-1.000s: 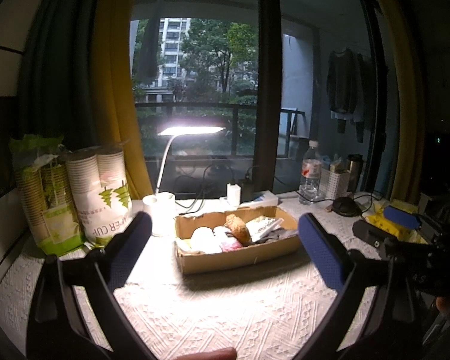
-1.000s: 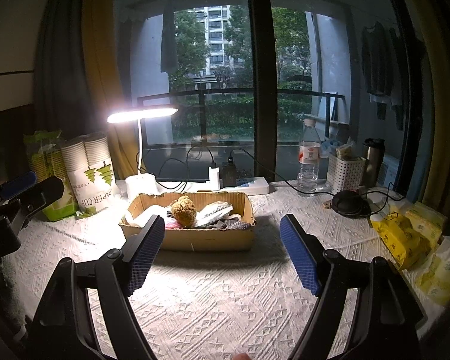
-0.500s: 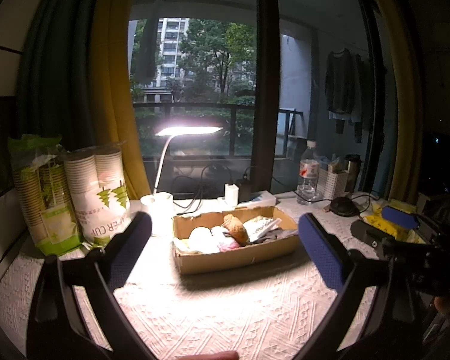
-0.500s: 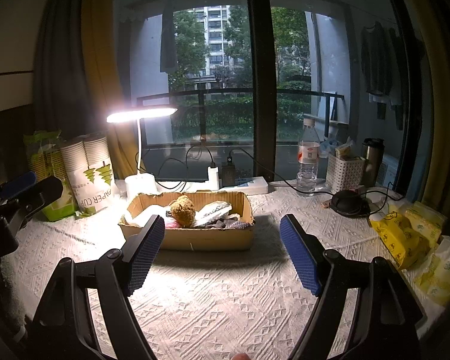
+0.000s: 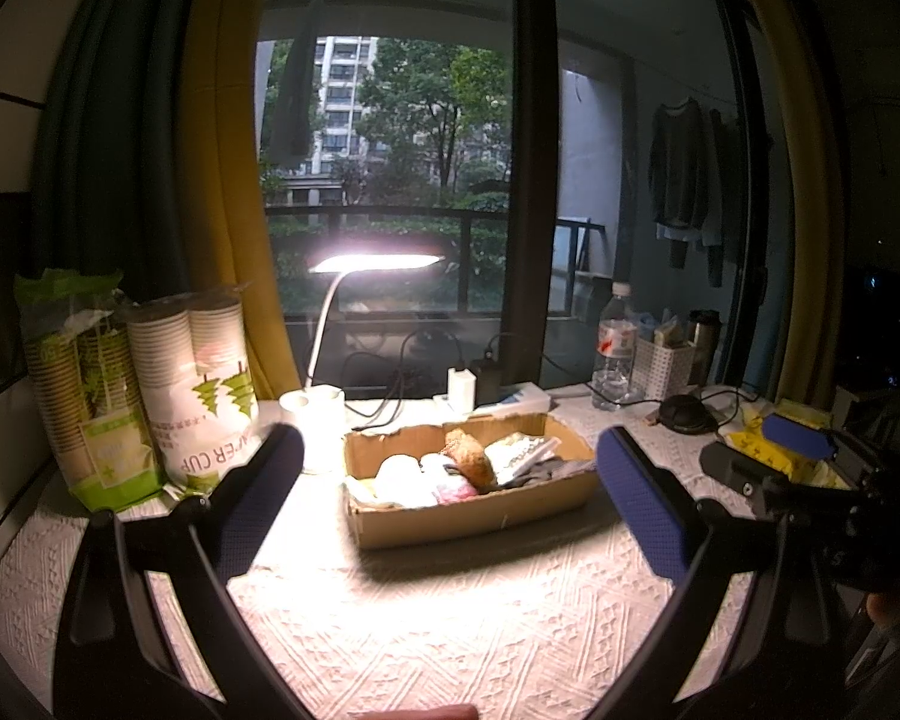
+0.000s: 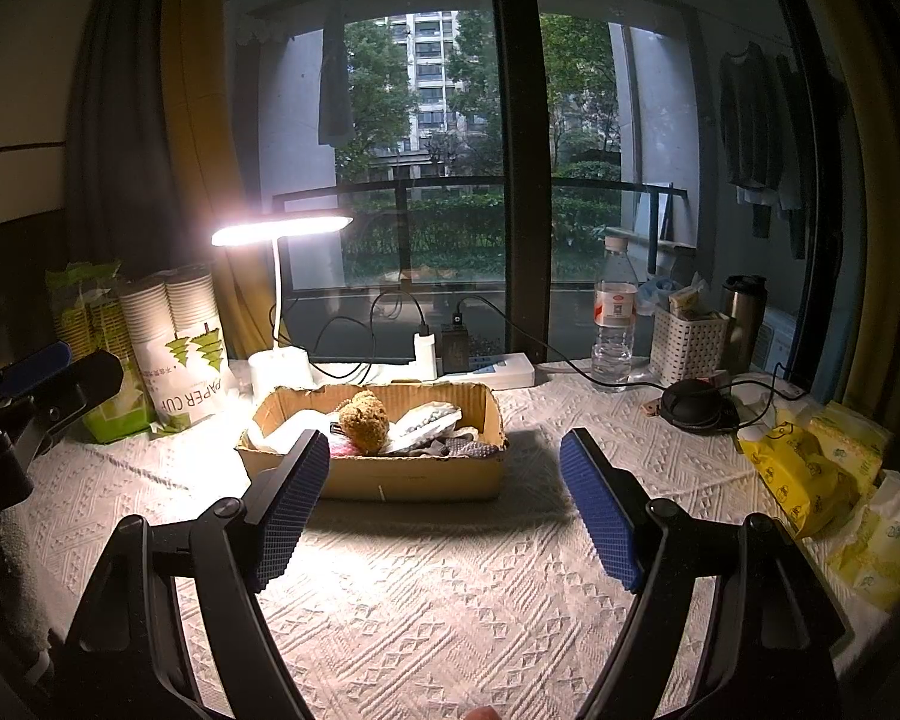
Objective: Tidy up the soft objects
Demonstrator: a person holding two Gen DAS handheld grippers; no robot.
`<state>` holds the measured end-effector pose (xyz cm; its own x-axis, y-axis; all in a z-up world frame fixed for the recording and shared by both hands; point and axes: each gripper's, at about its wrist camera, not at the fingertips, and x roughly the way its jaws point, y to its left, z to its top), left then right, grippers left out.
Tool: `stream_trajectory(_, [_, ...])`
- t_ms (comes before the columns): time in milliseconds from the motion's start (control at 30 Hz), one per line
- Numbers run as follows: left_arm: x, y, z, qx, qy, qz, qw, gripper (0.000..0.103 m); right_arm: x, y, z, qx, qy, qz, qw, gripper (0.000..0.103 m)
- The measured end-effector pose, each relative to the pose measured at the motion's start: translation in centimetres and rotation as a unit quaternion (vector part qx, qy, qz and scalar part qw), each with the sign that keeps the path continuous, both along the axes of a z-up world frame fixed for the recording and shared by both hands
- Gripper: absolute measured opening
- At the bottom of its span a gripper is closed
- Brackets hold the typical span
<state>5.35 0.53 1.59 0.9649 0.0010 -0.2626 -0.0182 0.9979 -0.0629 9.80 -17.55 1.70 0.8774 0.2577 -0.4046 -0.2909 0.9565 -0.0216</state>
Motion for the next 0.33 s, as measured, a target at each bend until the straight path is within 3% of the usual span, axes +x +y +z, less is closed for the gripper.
stream_trajectory(333, [0.71,-0.21,-0.44,-0.012,0.014,-0.015,0.9997,0.099,0.14,-0.6,-0.35,-0.001,0.005,0.001,1.0,0.082])
